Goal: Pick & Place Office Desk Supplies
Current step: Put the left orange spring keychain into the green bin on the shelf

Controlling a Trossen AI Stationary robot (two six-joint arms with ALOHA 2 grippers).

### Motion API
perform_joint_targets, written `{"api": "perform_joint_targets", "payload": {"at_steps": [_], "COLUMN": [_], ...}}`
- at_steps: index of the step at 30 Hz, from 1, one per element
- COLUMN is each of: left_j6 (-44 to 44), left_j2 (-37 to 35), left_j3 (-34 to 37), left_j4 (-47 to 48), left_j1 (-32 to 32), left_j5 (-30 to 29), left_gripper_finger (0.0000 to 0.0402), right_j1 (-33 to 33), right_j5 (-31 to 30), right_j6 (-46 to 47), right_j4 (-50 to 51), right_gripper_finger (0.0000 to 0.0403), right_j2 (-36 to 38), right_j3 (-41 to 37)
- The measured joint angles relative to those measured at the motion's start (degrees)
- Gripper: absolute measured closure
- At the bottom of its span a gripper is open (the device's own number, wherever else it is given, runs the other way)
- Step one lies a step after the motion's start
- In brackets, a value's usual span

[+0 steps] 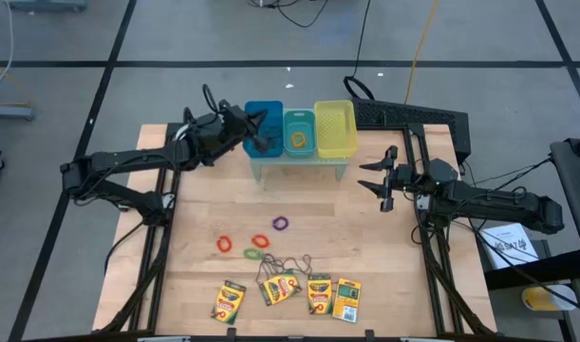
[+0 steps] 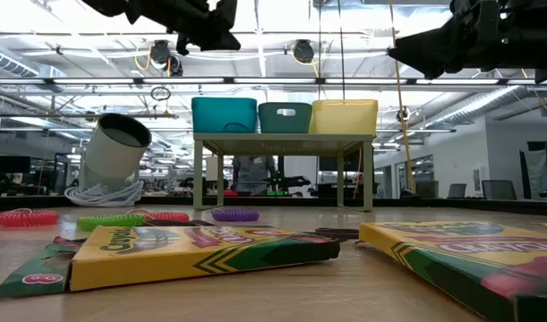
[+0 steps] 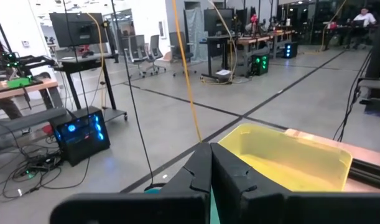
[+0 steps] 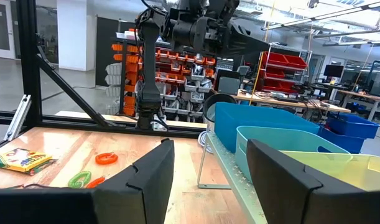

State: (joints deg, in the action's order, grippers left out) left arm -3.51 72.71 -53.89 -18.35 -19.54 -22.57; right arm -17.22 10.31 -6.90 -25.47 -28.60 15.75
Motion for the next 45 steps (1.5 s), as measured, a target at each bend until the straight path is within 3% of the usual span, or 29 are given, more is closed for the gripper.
{"api": "perform_joint_targets", "payload": {"at_steps": [10,19,25,31,38,45], "left_j6": [0.84,-1.07,1.01,13.43,28.61,28.96], "left_j2": [-0.17,-7.55,-14.76,-18.4,-15.36,-9.47], "left_j3": [0.0,0.02,0.02,0.02,0.02,0.09], "left_j4": [0.06,4.1,17.44,34.77,47.46,50.62], "left_j1": [2.61,6.58,9.58,11.99,15.95,22.25], "left_j5": [0.04,0.0,-0.01,3.18,11.3,13.59], "left_gripper_finger": [0.0357,0.0361,0.036,0.036,0.036,0.036], "right_j1": [0.0,-0.01,0.01,0.01,0.01,0.01], "right_j5": [0.0,0.02,0.02,0.02,0.02,0.02], "right_j6": [0.17,0.2,0.22,0.22,0.23,0.26], "right_j4": [0.02,0.04,0.09,0.07,0.04,-0.02], "right_gripper_finger": [0.0209,0.0209,0.0209,0.0209,0.0209,0.0209], "right_j2": [0.0,0.0,0.0,0.0,0.0,-0.24], "right_j3": [0.0,0.0,0.0,0.0,0.0,0.0]}}
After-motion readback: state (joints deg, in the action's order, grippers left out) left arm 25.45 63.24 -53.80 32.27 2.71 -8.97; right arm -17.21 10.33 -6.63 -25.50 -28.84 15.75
